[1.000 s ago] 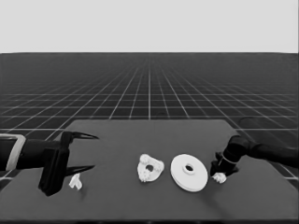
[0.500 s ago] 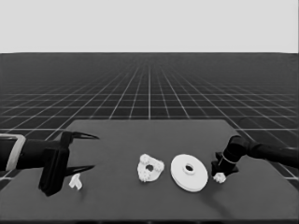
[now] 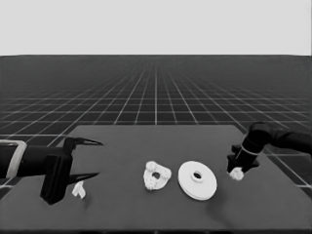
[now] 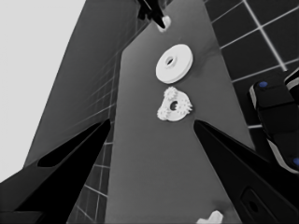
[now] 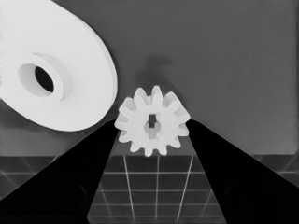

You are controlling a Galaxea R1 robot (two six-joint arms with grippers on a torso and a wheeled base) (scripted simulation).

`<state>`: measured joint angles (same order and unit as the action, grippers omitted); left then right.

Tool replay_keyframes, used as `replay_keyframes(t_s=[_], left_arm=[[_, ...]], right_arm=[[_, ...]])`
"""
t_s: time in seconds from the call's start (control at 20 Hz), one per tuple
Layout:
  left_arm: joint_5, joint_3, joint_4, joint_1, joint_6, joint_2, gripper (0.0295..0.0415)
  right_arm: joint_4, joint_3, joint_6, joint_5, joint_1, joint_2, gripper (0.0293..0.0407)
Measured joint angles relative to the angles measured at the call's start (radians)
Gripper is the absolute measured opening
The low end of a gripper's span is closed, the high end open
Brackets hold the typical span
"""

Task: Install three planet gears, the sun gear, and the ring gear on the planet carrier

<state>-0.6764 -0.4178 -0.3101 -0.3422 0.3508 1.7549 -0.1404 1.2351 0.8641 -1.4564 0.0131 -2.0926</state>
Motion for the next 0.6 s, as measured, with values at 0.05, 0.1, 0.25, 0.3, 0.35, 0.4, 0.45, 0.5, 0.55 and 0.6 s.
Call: replay_keyframes(t_s=[0.05,0.1,0.25,0.3,0.35,0.4,0.45,0.5,0.55,0.6], left_arm=[[0.0,0.0,0.0,0.0,0.0,0.0,0.0385],[0.0,0.0,0.0,0.0,0.0,0.0,0.0385],[0.0,0.0,0.0,0.0,0.0,0.0,0.0385],[0.0,0.0,0.0,0.0,0.0,0.0,0.0385],[0.0,0.0,0.0,0.0,0.0,0.0,0.0385],[0.0,0.0,0.0,0.0,0.0,0.0,0.0385],[0.0,0.0,0.0,0.0,0.0,0.0,0.0385],[0.0,0.0,0.0,0.0,0.0,0.0,0.0385],[0.0,0.0,0.0,0.0,0.0,0.0,0.0385],[0.0,0.0,0.0,0.0,0.0,0.0,0.0385]], right_arm=[[-0.041,-0.105,0.406,-0.064,0.009,-0.149,0.031],[-0.041,-0.067,0.609,-0.102,0.015,-0.465,0.031],[-0.024,0.306,0.57,-0.093,0.018,-0.876,0.031],[-0.022,0.368,0.546,-0.089,0.018,-0.917,0.031],[-0.021,0.408,0.53,-0.087,0.017,-0.941,0.031],[-0.02,0.433,0.519,-0.085,0.017,-0.956,0.031],[-0.019,0.448,0.513,-0.084,0.017,-0.964,0.031],[-0.019,0.457,0.509,-0.083,0.017,-0.969,0.031],[-0.068,0.484,0.492,-0.071,-0.03,-0.977,0.031],[-0.097,0.505,0.48,-0.061,-0.064,-0.984,0.031]])
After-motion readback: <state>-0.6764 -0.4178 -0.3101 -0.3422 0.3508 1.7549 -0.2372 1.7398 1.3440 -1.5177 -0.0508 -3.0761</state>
